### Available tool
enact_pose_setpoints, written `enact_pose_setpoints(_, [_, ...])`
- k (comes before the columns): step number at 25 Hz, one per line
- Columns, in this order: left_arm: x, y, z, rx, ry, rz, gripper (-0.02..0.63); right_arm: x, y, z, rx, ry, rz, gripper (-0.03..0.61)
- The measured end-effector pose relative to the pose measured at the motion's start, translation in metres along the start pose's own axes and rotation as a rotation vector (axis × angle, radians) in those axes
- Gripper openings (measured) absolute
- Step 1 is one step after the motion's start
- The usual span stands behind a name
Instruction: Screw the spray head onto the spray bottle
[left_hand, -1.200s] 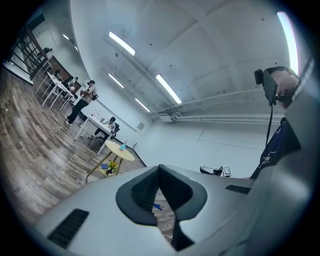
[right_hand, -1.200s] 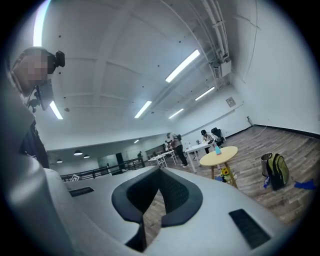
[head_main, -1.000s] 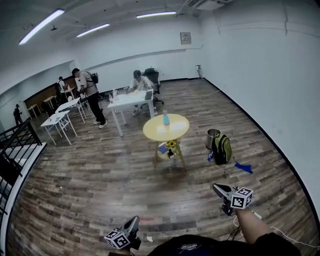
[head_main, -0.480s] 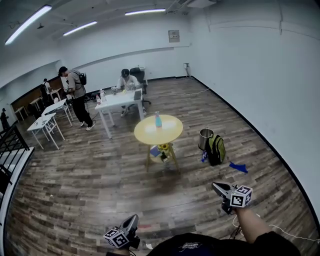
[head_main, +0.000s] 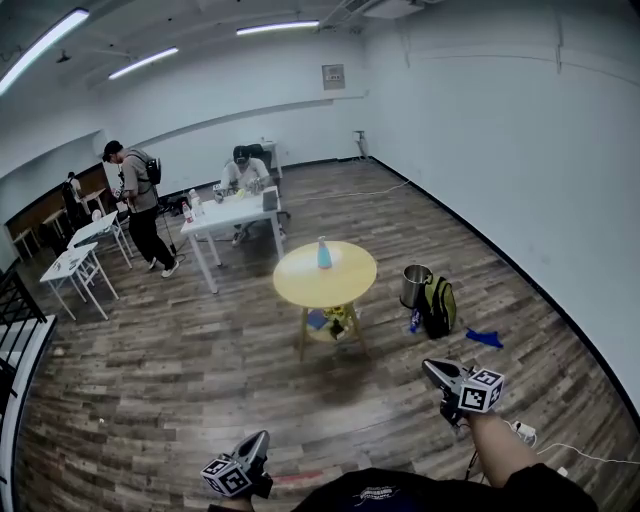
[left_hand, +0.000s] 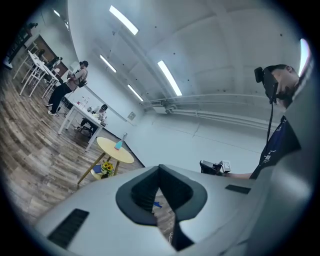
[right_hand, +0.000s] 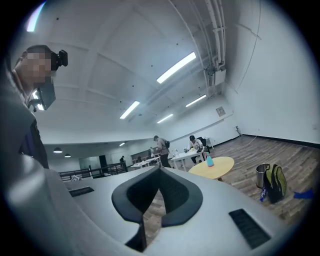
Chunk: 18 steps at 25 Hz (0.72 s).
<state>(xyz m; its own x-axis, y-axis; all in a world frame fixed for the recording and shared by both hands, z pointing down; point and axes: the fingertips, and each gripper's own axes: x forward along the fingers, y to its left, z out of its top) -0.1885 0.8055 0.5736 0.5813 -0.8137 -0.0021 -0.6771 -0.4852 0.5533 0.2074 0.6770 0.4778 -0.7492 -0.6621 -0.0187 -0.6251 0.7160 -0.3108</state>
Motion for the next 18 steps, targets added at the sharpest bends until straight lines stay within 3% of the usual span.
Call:
enact_pose_setpoints(10, [0.074, 0.055, 0.010, -0.020, 0.029, 0.017, 0.009, 0.060, -0.083, 0.008, 0.033, 0.011, -0.019, 0.011])
enact_pose_setpoints(18, [0.194, 0.046, 0.029, -0.003, -0.023, 0.058, 0.009, 0.102, -0.195, 0.053, 0.039, 0.030, 0.059, 0.011])
